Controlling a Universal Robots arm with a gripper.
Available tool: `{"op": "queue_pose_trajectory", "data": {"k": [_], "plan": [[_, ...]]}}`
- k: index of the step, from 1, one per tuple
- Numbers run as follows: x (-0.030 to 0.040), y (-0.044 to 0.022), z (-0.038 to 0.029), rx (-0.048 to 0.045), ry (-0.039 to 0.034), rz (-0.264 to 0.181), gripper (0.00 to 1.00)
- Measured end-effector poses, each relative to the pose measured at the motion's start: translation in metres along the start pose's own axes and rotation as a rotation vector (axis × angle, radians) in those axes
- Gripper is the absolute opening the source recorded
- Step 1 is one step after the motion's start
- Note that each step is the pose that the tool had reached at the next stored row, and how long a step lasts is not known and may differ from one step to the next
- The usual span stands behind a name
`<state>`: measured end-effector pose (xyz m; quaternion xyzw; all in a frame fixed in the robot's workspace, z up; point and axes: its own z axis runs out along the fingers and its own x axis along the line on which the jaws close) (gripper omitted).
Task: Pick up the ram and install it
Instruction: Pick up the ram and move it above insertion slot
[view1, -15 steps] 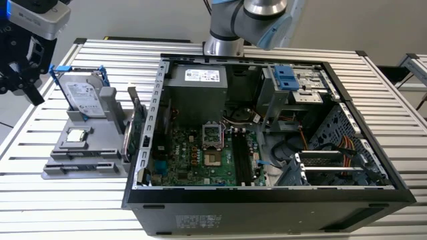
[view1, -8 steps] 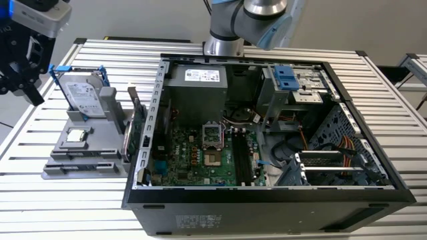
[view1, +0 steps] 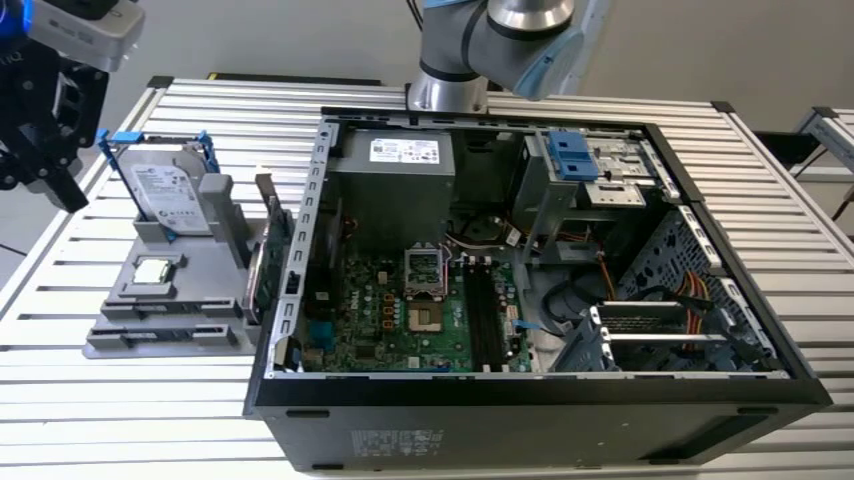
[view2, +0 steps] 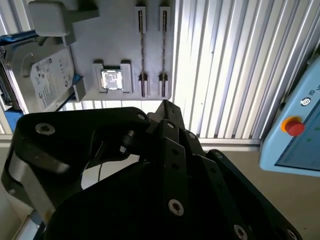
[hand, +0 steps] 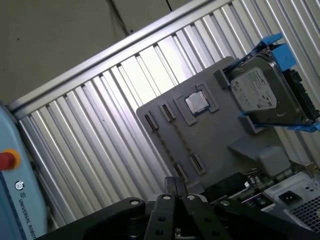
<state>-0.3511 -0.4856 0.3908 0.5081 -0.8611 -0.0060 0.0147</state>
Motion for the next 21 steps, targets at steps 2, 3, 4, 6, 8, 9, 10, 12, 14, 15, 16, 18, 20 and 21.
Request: {"op": "queue_pose_trajectory", "data": {"k": [2,3,4,6,8,9,10,12,14,15,16,18,20,21], "plan": [[0.0000,0.0000,0.0000,0.0006,0.0011,-0.011,0.00],[0.0000,0.0000,0.0000,0.0009,0.0015,-0.016,0.00],[0.0000,0.0000,0.0001,0.0012,0.0018,-0.022,0.00],[0.0000,0.0000,0.0000,0.0019,0.0030,-0.034,0.00],[0.0000,0.0000,0.0000,0.0026,0.0042,-0.046,0.00],[0.0000,0.0000,0.0000,0.0030,0.0048,-0.052,0.00],[0.0000,0.0000,0.0000,0.0032,0.0052,-0.059,0.00],[0.0000,0.0000,0.0000,0.0038,0.0059,-0.077,0.00],[0.0000,0.0000,0.0001,0.0044,0.0068,-0.096,0.00],[0.0000,0.0000,0.0000,0.0047,0.0073,-0.105,0.00],[0.0000,0.0000,0.0000,0.0050,0.0077,-0.115,0.00],[0.0000,0.0000,0.0000,0.0056,0.0087,-0.132,0.00],[0.0000,0.0000,0.0000,0.0063,0.0098,-0.149,0.00],[0.0000,0.0000,0.0001,0.0067,0.0102,-0.157,0.00]]}}
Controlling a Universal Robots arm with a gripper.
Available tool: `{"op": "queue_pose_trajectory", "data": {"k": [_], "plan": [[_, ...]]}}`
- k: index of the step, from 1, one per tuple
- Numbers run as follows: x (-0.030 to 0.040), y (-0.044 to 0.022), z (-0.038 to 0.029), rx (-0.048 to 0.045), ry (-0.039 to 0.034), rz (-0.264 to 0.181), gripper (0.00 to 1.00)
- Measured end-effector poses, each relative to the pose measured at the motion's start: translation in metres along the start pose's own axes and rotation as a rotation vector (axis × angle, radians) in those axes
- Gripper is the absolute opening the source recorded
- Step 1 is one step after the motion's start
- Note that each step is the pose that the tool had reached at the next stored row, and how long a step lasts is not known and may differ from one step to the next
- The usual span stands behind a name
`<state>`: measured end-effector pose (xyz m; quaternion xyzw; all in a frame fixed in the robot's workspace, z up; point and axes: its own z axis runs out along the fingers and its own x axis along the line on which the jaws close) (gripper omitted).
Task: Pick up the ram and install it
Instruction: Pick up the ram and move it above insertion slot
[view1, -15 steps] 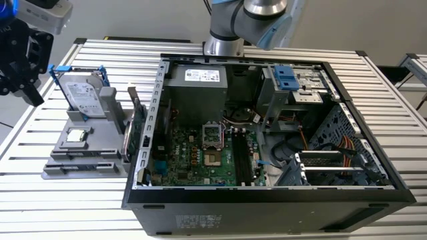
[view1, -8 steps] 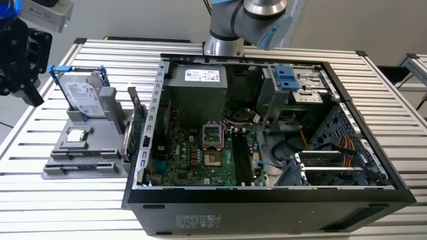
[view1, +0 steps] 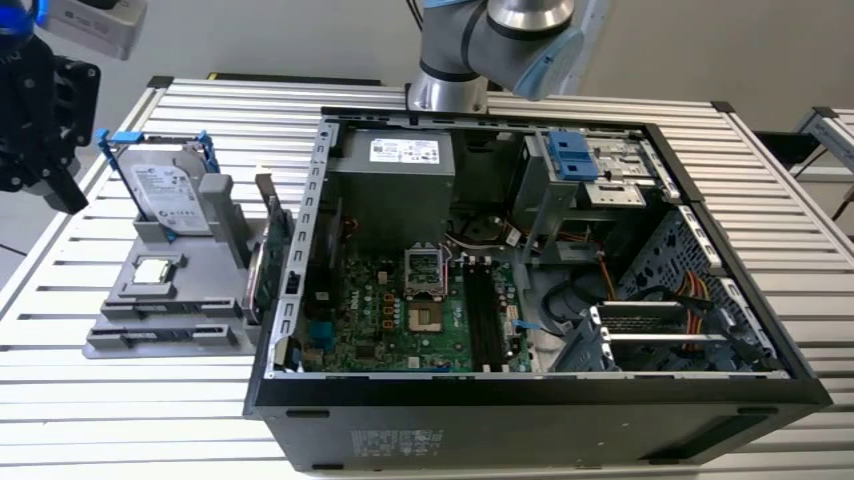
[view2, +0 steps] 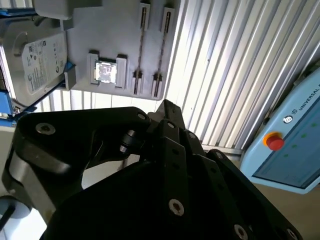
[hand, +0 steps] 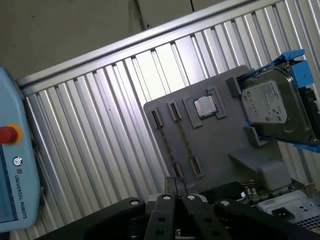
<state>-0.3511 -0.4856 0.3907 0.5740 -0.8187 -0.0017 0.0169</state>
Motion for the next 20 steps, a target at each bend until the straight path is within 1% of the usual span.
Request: {"op": "queue_pose_trajectory", "data": {"k": [5,17,20], "plan": [[0.0000,0.0001,0.0000,0.0015,0.0024,-0.039,0.00],[0.0000,0.0002,0.0000,0.0041,0.0046,-0.134,0.00],[0.0000,0.0005,0.0000,0.0049,0.0054,-0.165,0.00]]}}
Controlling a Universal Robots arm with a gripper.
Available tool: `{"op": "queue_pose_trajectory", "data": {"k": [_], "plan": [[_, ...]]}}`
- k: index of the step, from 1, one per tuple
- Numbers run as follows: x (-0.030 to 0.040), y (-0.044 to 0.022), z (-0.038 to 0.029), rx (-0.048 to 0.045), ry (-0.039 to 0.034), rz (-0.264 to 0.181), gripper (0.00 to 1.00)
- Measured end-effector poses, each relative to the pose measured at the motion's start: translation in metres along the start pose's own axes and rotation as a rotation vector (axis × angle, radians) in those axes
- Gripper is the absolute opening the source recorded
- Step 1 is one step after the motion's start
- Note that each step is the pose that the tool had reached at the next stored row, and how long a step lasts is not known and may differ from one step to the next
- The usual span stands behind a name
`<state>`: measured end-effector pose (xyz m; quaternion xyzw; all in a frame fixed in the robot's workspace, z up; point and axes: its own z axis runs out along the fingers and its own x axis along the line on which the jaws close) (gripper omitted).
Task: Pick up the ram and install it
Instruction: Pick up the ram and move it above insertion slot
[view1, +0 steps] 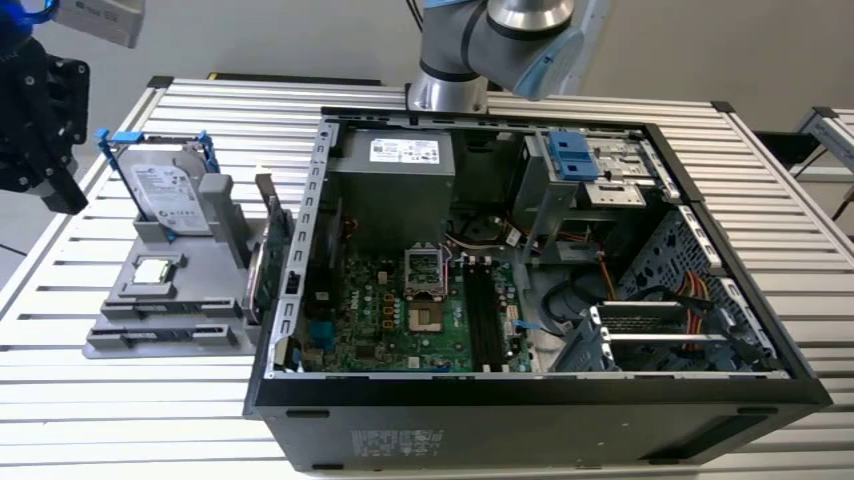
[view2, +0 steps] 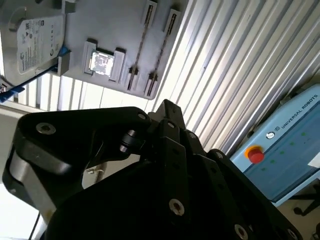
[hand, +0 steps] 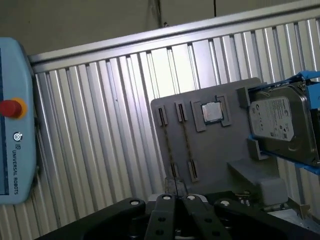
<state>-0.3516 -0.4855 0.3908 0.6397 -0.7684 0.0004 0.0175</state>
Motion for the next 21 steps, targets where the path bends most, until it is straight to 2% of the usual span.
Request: {"op": "queue_pose_trajectory", "data": {"k": [6,21], "plan": [[0.0000,0.0016,0.0002,0.0018,0.0013,-0.062,0.00],[0.0000,0.0024,0.0017,0.0088,0.0068,-0.316,0.00]]}}
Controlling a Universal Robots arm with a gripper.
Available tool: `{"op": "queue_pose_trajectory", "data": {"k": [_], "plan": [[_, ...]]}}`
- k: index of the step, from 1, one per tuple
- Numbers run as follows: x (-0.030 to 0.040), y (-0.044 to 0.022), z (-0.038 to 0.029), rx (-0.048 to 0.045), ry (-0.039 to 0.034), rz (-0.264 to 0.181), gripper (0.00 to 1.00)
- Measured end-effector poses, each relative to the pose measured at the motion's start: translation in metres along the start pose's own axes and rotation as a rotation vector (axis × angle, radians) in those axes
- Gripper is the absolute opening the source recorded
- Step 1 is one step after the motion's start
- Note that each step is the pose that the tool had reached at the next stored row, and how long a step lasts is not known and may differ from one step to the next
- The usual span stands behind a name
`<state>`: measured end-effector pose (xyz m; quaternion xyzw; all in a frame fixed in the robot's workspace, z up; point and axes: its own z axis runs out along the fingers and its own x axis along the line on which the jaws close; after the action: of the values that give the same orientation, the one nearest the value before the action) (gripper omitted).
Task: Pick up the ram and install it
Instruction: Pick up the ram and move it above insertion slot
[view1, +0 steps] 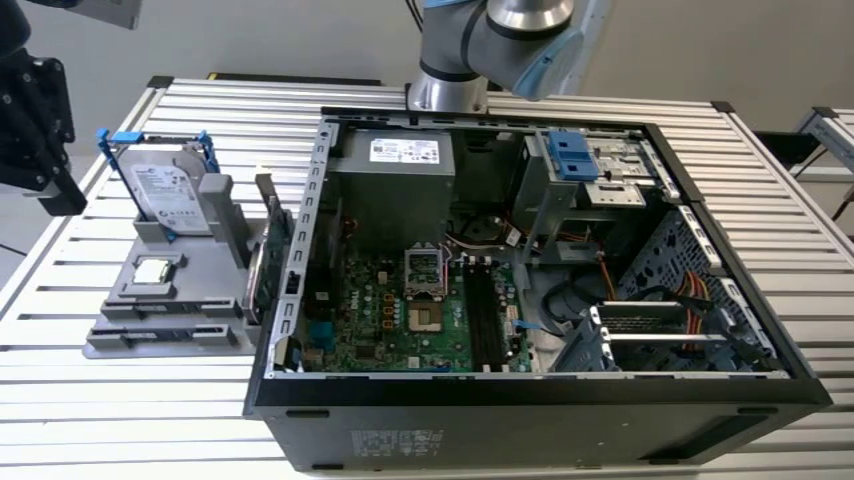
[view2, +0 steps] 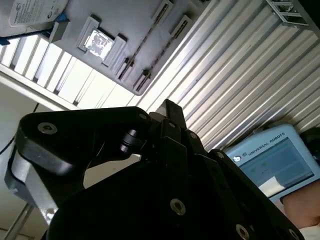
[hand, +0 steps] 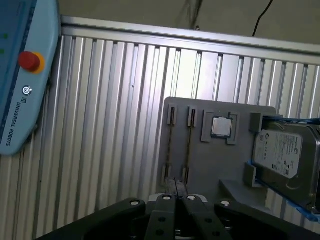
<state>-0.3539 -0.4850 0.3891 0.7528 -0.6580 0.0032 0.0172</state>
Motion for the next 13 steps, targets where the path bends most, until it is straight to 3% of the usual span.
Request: {"op": "queue_pose_trajectory", "data": {"k": [4,9,11,13], "plan": [[-0.0004,0.0010,0.0004,0.0010,0.0007,-0.033,0.00],[-0.0016,0.0029,0.0009,0.0013,0.0005,-0.038,0.00],[-0.0019,0.0032,0.0010,0.0019,-0.0061,-0.038,0.00],[-0.0022,0.0034,0.0012,0.0041,-0.0192,-0.038,0.00]]}}
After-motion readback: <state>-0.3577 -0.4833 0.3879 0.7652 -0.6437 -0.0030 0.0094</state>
